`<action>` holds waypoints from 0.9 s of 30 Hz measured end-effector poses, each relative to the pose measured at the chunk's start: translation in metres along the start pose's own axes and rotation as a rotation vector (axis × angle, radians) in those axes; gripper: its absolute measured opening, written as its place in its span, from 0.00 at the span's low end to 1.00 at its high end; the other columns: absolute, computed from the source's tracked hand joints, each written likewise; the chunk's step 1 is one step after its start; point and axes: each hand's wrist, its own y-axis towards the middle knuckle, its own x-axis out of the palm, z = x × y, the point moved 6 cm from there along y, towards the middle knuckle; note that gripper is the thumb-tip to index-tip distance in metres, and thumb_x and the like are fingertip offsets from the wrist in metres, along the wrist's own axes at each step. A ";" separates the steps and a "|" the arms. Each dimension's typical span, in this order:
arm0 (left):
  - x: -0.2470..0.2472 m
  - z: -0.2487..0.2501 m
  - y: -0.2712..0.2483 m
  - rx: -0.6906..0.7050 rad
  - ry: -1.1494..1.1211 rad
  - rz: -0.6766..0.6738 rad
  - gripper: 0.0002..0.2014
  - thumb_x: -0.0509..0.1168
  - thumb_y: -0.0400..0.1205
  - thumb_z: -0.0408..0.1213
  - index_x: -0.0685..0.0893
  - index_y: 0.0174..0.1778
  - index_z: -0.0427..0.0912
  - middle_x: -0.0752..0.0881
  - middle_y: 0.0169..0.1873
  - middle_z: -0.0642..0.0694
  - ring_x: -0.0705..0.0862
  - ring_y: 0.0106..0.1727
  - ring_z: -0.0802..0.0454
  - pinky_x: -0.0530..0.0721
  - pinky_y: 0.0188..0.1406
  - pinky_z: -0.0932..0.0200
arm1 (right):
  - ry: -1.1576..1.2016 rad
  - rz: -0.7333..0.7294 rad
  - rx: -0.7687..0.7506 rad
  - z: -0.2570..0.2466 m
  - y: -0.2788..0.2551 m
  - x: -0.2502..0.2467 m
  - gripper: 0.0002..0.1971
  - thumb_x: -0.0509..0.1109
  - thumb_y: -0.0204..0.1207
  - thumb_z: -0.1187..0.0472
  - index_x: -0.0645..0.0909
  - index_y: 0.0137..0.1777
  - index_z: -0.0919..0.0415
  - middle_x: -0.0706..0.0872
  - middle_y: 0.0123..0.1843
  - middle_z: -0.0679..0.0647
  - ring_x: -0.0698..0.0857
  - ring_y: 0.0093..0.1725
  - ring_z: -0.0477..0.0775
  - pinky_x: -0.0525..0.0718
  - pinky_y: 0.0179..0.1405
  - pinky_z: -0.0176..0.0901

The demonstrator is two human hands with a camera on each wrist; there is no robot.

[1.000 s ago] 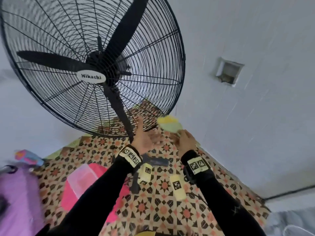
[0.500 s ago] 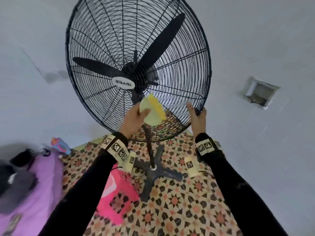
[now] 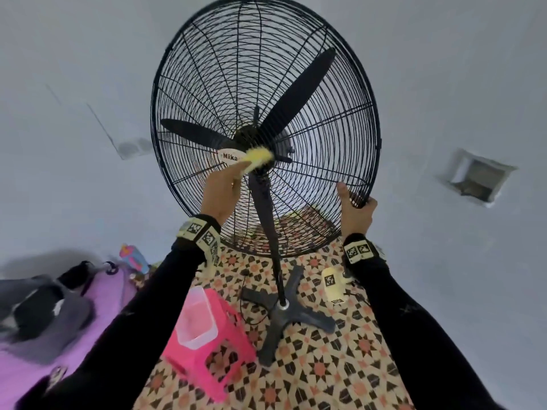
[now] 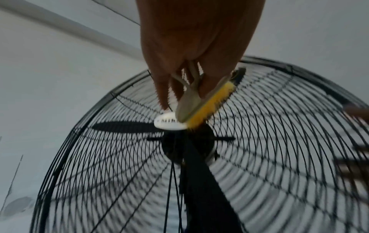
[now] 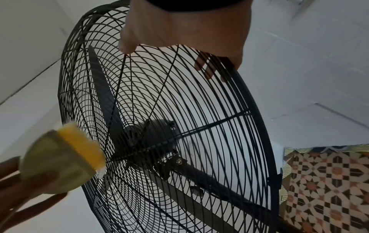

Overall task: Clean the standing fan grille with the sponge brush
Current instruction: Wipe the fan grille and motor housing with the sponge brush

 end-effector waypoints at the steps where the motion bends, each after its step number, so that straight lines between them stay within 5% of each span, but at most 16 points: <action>1: 0.015 -0.003 -0.010 0.031 0.020 -0.061 0.22 0.64 0.88 0.25 0.82 0.78 0.45 0.87 0.70 0.39 0.91 0.58 0.40 0.87 0.66 0.42 | 0.002 -0.001 0.002 0.000 0.000 0.000 0.42 0.78 0.69 0.32 0.68 0.73 0.56 0.81 0.61 0.54 0.80 0.58 0.57 0.73 0.59 0.42; 3: 0.039 -0.010 -0.032 0.092 0.109 -0.206 0.26 0.61 0.88 0.23 0.79 0.80 0.49 0.78 0.80 0.45 0.79 0.79 0.36 0.76 0.79 0.30 | 0.010 -0.002 0.008 0.000 0.000 -0.001 0.41 0.78 0.69 0.33 0.68 0.73 0.56 0.81 0.61 0.54 0.80 0.57 0.57 0.73 0.59 0.42; 5: 0.041 -0.017 -0.039 0.164 0.181 -0.301 0.27 0.60 0.89 0.23 0.76 0.82 0.51 0.74 0.82 0.47 0.72 0.84 0.36 0.70 0.83 0.29 | 0.014 -0.003 0.014 0.001 0.000 0.000 0.42 0.79 0.69 0.33 0.67 0.73 0.56 0.81 0.62 0.54 0.80 0.59 0.58 0.73 0.60 0.42; 10: -0.004 -0.003 0.015 0.290 0.222 -0.150 0.26 0.64 0.87 0.21 0.81 0.78 0.47 0.81 0.76 0.43 0.81 0.77 0.36 0.76 0.78 0.33 | 0.021 0.029 0.012 0.003 -0.003 0.004 0.43 0.79 0.67 0.31 0.69 0.73 0.56 0.83 0.63 0.55 0.82 0.60 0.58 0.79 0.62 0.46; 14: 0.023 0.010 0.006 0.344 0.263 -0.220 0.29 0.63 0.85 0.17 0.79 0.79 0.48 0.79 0.78 0.43 0.79 0.78 0.34 0.72 0.80 0.34 | 0.016 0.013 0.013 0.002 -0.002 0.002 0.45 0.78 0.66 0.30 0.67 0.74 0.55 0.81 0.64 0.54 0.81 0.61 0.58 0.75 0.63 0.44; 19: 0.029 0.006 -0.014 0.264 0.295 -0.320 0.28 0.58 0.87 0.19 0.77 0.82 0.47 0.78 0.80 0.42 0.78 0.80 0.37 0.67 0.84 0.35 | 0.000 -0.014 0.021 0.000 -0.001 0.001 0.48 0.78 0.68 0.31 0.64 0.79 0.56 0.76 0.64 0.51 0.76 0.63 0.54 0.72 0.66 0.45; 23: 0.006 0.012 0.007 0.170 0.261 -0.143 0.28 0.59 0.86 0.18 0.80 0.79 0.47 0.80 0.77 0.41 0.81 0.76 0.35 0.73 0.80 0.32 | 0.020 0.004 0.012 0.003 -0.004 0.003 0.45 0.79 0.67 0.31 0.66 0.76 0.55 0.80 0.65 0.54 0.79 0.62 0.57 0.74 0.63 0.43; 27: 0.027 0.027 -0.003 0.208 0.389 -0.313 0.30 0.56 0.87 0.18 0.76 0.83 0.48 0.80 0.79 0.42 0.83 0.74 0.39 0.75 0.80 0.39 | 0.026 0.008 0.007 0.005 -0.002 0.003 0.46 0.78 0.65 0.28 0.66 0.74 0.54 0.82 0.65 0.55 0.81 0.61 0.59 0.78 0.65 0.48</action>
